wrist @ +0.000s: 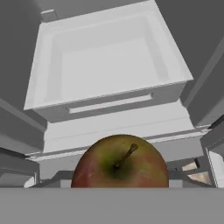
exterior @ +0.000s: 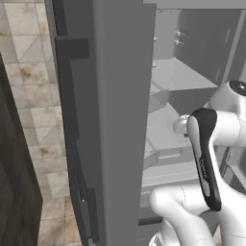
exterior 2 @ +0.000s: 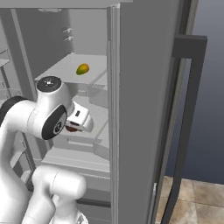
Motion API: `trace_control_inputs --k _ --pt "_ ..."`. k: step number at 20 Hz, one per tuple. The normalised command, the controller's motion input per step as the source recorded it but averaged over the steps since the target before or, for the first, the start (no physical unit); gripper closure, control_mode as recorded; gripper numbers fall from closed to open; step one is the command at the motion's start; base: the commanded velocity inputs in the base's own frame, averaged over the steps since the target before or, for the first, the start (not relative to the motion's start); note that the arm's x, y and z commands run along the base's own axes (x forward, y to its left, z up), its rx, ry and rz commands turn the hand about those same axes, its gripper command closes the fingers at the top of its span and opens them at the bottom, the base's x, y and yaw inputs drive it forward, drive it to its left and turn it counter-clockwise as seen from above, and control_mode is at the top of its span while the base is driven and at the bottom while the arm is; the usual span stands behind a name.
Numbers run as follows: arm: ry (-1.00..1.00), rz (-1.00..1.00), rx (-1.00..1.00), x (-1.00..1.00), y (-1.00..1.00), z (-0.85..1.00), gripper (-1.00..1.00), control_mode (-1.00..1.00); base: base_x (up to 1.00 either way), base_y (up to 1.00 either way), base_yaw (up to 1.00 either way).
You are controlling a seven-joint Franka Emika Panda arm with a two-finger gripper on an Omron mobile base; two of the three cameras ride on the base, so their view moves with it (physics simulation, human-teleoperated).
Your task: Pick the mango and apple from the fridge and place them inside the tupperware on the counter.
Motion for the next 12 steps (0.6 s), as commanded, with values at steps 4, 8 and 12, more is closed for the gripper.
trace_control_inputs --k 4,8,12 --pt "0.05 0.00 0.00 -0.58 0.06 0.10 1.00 -1.00 0.00 0.00 0.00" --pt "-0.13 0.00 0.00 -0.75 0.05 -0.03 1.00 -1.00 0.00 0.00 0.00" --pt "-0.05 0.00 0.00 -0.43 0.07 -0.04 1.00 1.00 -0.44 0.13 0.00"
